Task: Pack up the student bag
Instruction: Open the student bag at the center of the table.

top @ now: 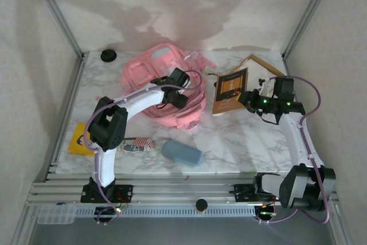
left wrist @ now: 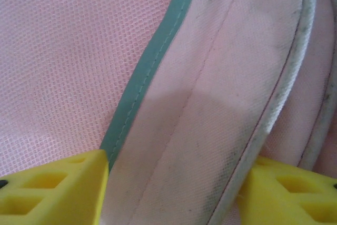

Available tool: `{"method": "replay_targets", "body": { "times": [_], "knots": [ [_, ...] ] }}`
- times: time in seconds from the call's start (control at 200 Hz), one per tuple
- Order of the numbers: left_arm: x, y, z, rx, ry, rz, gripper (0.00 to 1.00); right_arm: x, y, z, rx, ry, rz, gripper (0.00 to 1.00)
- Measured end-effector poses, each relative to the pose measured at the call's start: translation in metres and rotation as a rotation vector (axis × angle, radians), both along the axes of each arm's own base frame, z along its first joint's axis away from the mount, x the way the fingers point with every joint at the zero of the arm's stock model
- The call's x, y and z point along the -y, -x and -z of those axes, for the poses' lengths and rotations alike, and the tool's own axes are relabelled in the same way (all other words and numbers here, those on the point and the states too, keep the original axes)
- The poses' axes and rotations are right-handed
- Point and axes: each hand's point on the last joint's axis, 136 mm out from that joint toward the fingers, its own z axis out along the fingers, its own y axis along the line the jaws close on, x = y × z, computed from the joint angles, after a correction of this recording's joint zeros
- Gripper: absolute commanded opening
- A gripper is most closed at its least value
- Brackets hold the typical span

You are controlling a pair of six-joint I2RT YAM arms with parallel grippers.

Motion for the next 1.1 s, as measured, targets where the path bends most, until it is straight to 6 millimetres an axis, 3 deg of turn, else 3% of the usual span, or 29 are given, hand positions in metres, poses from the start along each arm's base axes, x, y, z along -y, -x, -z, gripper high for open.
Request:
{"method": "replay_targets", "body": {
  "times": [0.12, 0.22, 0.325, 0.476, 0.701, 0.846, 1.102],
  "knots": [
    [0.004, -0.004, -0.004, 0.017, 0.004, 0.028, 0.32, 0.000, 0.000, 0.000, 0.000, 0.000, 0.000, 0.00],
    [0.007, -0.006, -0.009, 0.028, 0.008, 0.054, 0.25, 0.000, 0.000, 0.000, 0.000, 0.000, 0.000, 0.00],
    [0.009, -0.008, -0.012, 0.034, 0.010, 0.077, 0.10, 0.000, 0.000, 0.000, 0.000, 0.000, 0.000, 0.00],
    [0.007, -0.014, -0.018, 0.051, 0.005, 0.094, 0.00, 0.000, -0.002, -0.006, 0.013, 0.002, -0.001, 0.00],
    [0.003, -0.017, -0.029, 0.066, -0.007, 0.115, 0.00, -0.002, -0.004, -0.024, 0.042, 0.005, -0.030, 0.00],
    [-0.007, -0.017, -0.063, 0.120, 0.011, 0.097, 0.00, -0.008, -0.004, -0.031, 0.059, -0.004, -0.058, 0.00],
    [-0.043, -0.024, -0.157, 0.307, 0.085, -0.018, 0.00, -0.047, 0.003, -0.023, 0.011, -0.046, -0.178, 0.00]
  ]
}}
